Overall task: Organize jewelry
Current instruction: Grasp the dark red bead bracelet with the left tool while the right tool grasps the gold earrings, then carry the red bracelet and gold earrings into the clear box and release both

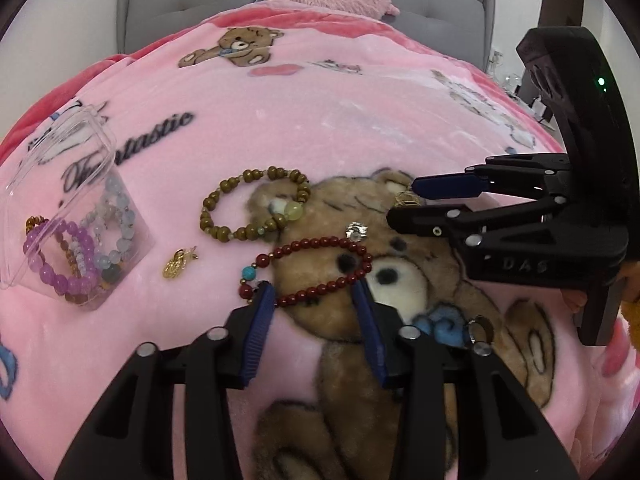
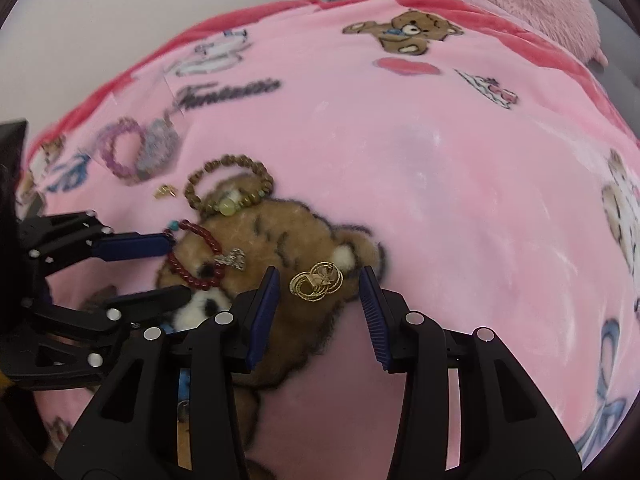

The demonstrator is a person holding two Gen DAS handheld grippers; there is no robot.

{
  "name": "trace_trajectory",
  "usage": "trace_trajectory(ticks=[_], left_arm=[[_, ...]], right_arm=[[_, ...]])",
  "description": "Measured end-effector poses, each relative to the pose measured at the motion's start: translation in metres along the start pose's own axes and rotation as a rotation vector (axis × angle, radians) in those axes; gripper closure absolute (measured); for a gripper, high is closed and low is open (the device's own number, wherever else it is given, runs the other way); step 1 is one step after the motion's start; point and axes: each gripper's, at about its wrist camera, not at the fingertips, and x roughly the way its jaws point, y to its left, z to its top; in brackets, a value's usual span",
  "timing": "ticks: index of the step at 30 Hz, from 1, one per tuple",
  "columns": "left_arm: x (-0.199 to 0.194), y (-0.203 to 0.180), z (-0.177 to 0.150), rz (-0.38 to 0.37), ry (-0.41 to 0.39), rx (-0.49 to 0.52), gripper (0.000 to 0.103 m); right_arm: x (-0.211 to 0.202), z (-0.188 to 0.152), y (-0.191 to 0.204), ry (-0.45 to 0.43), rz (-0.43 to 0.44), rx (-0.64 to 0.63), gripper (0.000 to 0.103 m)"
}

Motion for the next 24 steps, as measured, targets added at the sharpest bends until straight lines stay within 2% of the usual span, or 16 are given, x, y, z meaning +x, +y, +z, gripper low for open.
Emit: trace_trajectory(ticks=[2,5,9,15,24], left_arm=[[0.001,0.002,0.0,0.006,0.003,-0.007,0.073],[0.0,0.005,0.0,0.015,-0.001,-0.024,0.088],[-0.002,0.009,0.0,0.013,-0.013,-0.041,0.1],[-0.004,0.008,-0.001,0.004,-0.025,-0.039,0.103],[-0.016,0.013,0.002,-0.059,-0.074,-0.066,0.103]], right_arm=[[0.002,0.0,0.0,0.003,-0.008,-0.006,0.071],[0.0,0.0,-0.001,-0.004,-0.01,-0.001,0.081],[-0.002,0.0,-0.004,-0.008,-0.004,0.021,0.084],[-0.008,0.0,-0.005,-0.023,0.005,0.031,0.084],[-0.019,0.001,-0.01,-0.044,0.024,0.061,0.084]])
